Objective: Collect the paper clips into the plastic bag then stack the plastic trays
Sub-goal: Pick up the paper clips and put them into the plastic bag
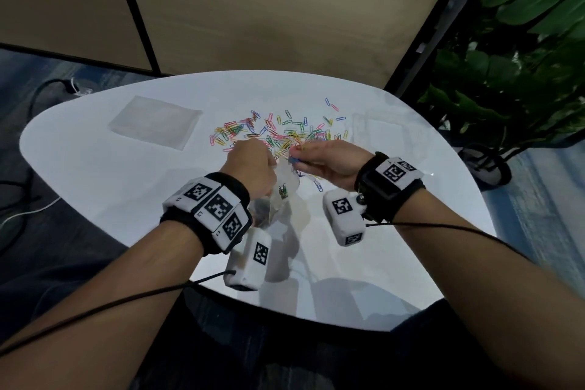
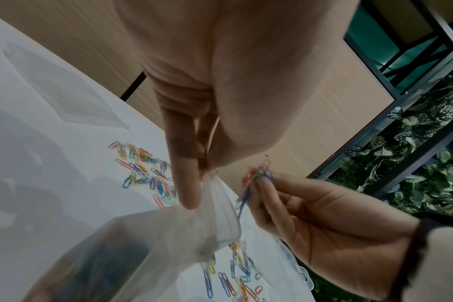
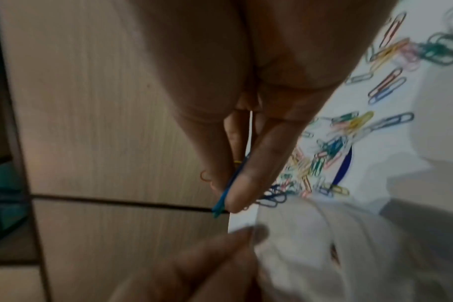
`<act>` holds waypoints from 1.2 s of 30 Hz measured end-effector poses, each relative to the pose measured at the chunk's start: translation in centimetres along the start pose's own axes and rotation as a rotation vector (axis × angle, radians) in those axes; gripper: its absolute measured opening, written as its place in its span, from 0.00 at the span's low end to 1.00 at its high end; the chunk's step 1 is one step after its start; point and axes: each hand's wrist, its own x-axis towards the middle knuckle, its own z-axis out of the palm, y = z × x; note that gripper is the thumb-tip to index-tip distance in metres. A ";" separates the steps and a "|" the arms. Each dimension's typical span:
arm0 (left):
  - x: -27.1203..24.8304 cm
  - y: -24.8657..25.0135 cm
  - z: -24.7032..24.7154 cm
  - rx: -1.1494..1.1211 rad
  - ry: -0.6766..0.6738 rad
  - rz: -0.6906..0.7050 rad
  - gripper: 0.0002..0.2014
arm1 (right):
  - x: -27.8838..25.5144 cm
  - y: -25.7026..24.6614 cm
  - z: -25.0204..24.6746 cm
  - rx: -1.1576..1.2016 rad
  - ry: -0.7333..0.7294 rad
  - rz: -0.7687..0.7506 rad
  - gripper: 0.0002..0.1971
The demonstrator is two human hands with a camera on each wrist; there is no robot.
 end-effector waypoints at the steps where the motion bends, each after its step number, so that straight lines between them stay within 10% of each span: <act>1: 0.0 0.0 0.1 -0.010 0.008 0.003 0.13 | -0.3 0.4 0.8 -0.052 -0.003 0.011 0.04; 6: 0.0 0.0 0.5 -0.040 0.018 0.012 0.10 | 0.0 2.4 3.2 -0.729 0.251 -0.176 0.06; 12: 0.2 -0.1 0.4 -0.064 0.025 0.012 0.12 | -0.5 3.0 5.2 -1.163 0.232 -0.249 0.14; 28: -0.2 -0.2 0.1 0.004 0.039 0.045 0.12 | -2.5 1.5 4.4 -1.213 0.008 -0.338 0.11; 32: -0.3 -0.5 -0.5 0.011 0.033 0.028 0.14 | -1.3 0.8 -0.2 -0.717 0.232 -0.303 0.13; 36: -0.6 -0.5 -0.9 0.023 0.031 0.010 0.14 | 0.3 2.9 -8.5 -1.336 0.457 0.166 0.36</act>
